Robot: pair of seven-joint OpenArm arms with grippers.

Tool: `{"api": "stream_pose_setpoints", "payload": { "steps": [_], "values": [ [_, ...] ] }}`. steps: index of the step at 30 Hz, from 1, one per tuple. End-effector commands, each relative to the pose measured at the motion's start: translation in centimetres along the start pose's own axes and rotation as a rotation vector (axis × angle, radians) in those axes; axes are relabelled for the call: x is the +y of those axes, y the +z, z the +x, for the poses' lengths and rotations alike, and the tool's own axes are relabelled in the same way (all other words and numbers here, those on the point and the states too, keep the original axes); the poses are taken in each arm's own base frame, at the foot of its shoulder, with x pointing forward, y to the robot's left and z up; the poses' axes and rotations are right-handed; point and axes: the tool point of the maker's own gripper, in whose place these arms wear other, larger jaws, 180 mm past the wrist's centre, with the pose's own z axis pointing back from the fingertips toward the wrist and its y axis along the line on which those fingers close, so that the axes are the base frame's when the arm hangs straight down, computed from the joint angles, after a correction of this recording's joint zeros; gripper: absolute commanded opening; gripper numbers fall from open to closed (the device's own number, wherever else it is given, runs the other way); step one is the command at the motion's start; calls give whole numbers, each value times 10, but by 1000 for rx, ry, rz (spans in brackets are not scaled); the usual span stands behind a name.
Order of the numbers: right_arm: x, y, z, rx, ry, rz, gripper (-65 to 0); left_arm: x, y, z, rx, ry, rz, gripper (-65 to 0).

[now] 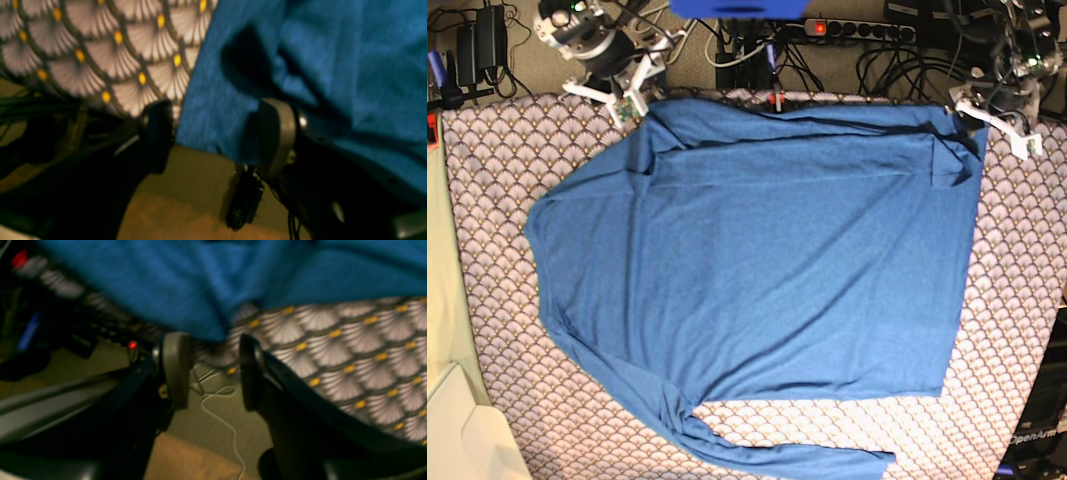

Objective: Fold the T-shirt properly
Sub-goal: 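Open both grippers and raise them away from the shirt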

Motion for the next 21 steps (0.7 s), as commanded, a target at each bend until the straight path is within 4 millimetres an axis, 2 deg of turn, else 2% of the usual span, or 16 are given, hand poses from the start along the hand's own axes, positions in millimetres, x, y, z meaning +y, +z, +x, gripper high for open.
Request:
{"api": "stream_pose_setpoints", "payload": {
  "steps": [1,5,14,21],
  "values": [
    [-2,3,9,-36,2,-6,-394,4,3,11,-31,-12,5,-260],
    [-4,2,10,-36,1,-10,-394,3,3,11,-33,-12,3,-260],
    [-13,-5,30,-82,20,-27,-394,3,3,12,-34,-7,-1,-261],
    [-14,-5,30,-83,18,-28,-398,3,3,12,-35,-6,1,-261]
  ]
}}
